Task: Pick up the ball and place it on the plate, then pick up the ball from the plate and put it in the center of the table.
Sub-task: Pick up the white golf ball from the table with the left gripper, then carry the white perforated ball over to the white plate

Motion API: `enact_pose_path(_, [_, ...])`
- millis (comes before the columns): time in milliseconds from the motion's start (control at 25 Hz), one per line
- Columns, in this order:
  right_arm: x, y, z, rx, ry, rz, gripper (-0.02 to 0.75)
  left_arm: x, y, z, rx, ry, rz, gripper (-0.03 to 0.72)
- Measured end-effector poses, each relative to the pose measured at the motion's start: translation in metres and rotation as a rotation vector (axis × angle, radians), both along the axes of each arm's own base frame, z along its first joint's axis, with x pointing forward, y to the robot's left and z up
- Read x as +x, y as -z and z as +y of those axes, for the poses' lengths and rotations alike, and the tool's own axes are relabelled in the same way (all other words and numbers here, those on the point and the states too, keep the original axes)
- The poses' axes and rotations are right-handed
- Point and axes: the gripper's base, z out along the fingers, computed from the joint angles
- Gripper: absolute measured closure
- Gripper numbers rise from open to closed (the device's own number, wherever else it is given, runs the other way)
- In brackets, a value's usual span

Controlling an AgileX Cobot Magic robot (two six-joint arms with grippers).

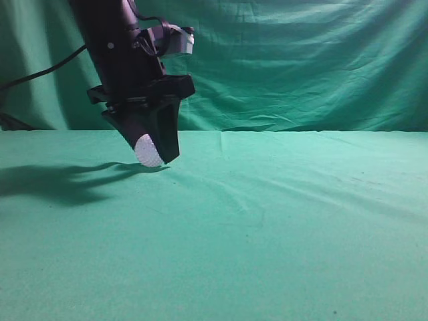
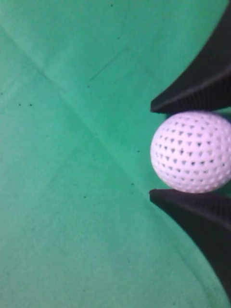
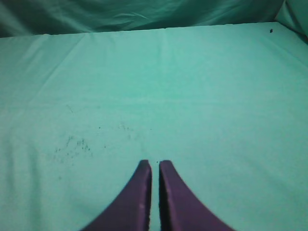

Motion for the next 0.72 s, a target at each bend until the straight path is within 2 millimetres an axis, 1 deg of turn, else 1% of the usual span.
enact_pose_path(120, [0.0, 0.0, 0.0, 0.0, 0.0, 0.0, 0.691, 0.001, -0.004, -0.001, 0.003, 0.006, 0.016, 0.373])
enact_pose_path(200, [0.0, 0.0, 0.0, 0.0, 0.0, 0.0, 0.691, 0.003, -0.012, -0.003, 0.008, 0.019, 0.04, 0.373])
enact_pose_path(280, [0.0, 0.0, 0.0, 0.0, 0.0, 0.0, 0.691, 0.006, -0.028, -0.006, 0.01, 0.027, 0.06, 0.373])
enact_pose_path(400, [0.0, 0.0, 0.0, 0.0, 0.0, 0.0, 0.691, 0.01, -0.059, -0.007, 0.027, 0.009, 0.089, 0.373])
enact_pose_path(480, [0.0, 0.0, 0.0, 0.0, 0.0, 0.0, 0.691, 0.007, -0.077, -0.002, 0.053, -0.021, 0.089, 0.373])
enact_pose_path(560, [0.0, 0.0, 0.0, 0.0, 0.0, 0.0, 0.691, 0.0, -0.096, 0.004, 0.071, -0.043, 0.081, 0.373])
enact_pose_path(640, [0.0, 0.0, 0.0, 0.0, 0.0, 0.0, 0.691, -0.008, -0.118, 0.017, 0.066, -0.078, 0.075, 0.373])
enact_pose_path(720, [0.0, 0.0, 0.0, 0.0, 0.0, 0.0, 0.691, -0.013, -0.138, 0.036, 0.054, -0.123, 0.077, 0.373])
